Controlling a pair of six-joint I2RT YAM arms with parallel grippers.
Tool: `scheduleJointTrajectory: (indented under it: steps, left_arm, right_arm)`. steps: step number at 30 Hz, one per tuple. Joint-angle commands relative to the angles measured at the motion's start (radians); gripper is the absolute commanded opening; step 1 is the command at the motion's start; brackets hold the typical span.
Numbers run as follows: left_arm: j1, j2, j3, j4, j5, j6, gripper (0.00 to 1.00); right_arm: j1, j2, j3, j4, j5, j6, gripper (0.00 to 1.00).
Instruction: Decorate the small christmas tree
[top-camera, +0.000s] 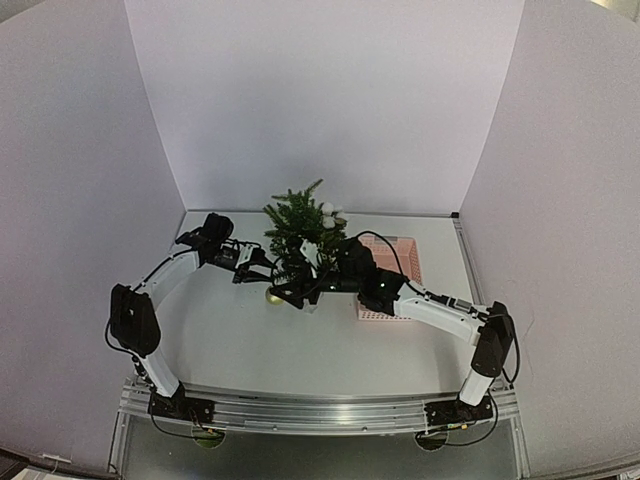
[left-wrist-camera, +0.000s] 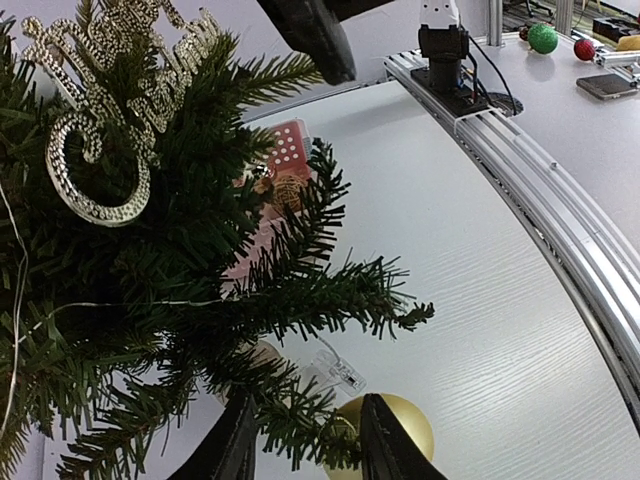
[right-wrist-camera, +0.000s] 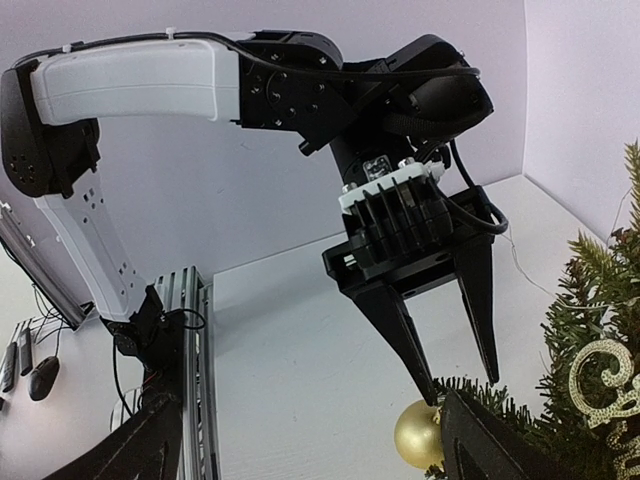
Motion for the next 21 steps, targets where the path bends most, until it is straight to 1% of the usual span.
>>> scheduleJointTrajectory:
  steps: [1, 9, 11, 12, 14, 16, 18, 21]
  left_arm:
    - [0.009, -0.067, 0.061, -0.009, 0.015, -0.054, 0.37]
    - [0.009, -0.103, 0.061, 0.008, 0.019, -0.103, 0.39]
    - [0.009, -0.125, 0.059, 0.026, 0.020, -0.142, 0.41]
    - [0.010, -0.140, 0.054, 0.053, 0.017, -0.184, 0.43]
    - [0.015, -0.178, 0.030, 0.127, 0.012, -0.284, 0.52]
    - [0.019, -0.220, -0.002, 0.188, 0.004, -0.367, 0.62]
    - [0.024, -0.263, -0.038, 0.257, -0.010, -0.450, 0.70]
    - [0.029, -0.321, -0.089, 0.361, -0.046, -0.592, 0.76]
  right_arm:
    - [0.000, 0.014, 0.056, 0.028, -0.023, 0.002, 0.87]
    - [-0.005, 0.014, 0.097, 0.025, -0.045, 0.056, 0.89]
    - [-0.019, -0.003, 0.099, 0.020, -0.027, 0.101, 0.90]
    - [-0.035, -0.017, 0.098, 0.015, -0.013, 0.136, 0.90]
    - [-0.079, -0.057, 0.089, 0.003, 0.010, 0.212, 0.89]
    - [-0.122, -0.100, 0.078, -0.039, 0.041, 0.251, 0.89]
    - [-0.153, -0.140, 0.093, -0.159, 0.107, 0.244, 0.88]
    - [-0.205, -0.199, 0.108, -0.327, 0.225, 0.222, 0.88]
